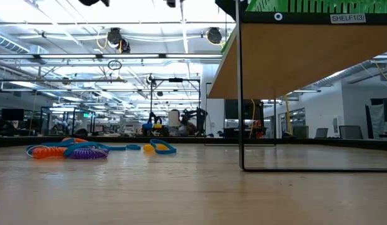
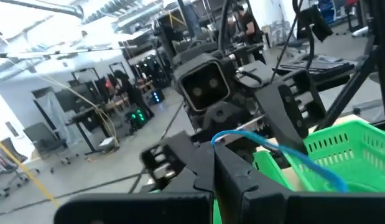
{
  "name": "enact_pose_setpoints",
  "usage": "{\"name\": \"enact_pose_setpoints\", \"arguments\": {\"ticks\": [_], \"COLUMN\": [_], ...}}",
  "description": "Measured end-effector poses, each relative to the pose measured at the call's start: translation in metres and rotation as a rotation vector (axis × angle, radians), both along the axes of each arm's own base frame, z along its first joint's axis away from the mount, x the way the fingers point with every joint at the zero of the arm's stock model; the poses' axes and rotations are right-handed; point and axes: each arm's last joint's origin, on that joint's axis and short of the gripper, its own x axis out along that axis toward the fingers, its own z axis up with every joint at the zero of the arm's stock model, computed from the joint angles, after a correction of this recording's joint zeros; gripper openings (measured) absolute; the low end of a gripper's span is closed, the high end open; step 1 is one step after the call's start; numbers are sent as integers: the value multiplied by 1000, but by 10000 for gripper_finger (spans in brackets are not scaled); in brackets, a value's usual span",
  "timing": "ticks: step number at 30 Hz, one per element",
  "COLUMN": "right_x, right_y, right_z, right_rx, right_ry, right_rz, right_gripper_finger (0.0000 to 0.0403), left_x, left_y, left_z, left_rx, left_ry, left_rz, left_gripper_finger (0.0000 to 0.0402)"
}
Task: Pick & Place Office Desk Supplies
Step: Put the blue rubber band into the middle green bin
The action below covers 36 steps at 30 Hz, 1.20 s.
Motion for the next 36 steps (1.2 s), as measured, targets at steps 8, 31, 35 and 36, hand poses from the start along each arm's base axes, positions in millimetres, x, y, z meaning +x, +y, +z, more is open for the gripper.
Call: {"name": "enact_pose_setpoints", "arguments": {"ticks": [8, 31, 35, 36], "right_x": [4, 4, 4, 4], "right_y": [-5, -3, -3, -3], "right_z": [-4, -6, -6, -6], "right_rx": [44, -1, -35, -36], "right_ry": [36, 47, 46, 47], "right_rz": [-8, 40, 32, 31], "right_gripper_finger": [275, 38, 6, 8], "left_x": [37, 37, 37, 37], "left_y": [-3, -2, -2, -2], "left_z": [14, 20, 20, 20], "left_rx": [11, 17, 3, -1], "left_ry": [152, 167, 166, 165], "left_rz": [-25, -5, -5, -5], "left_gripper_finger": [1, 5, 12, 14]}}
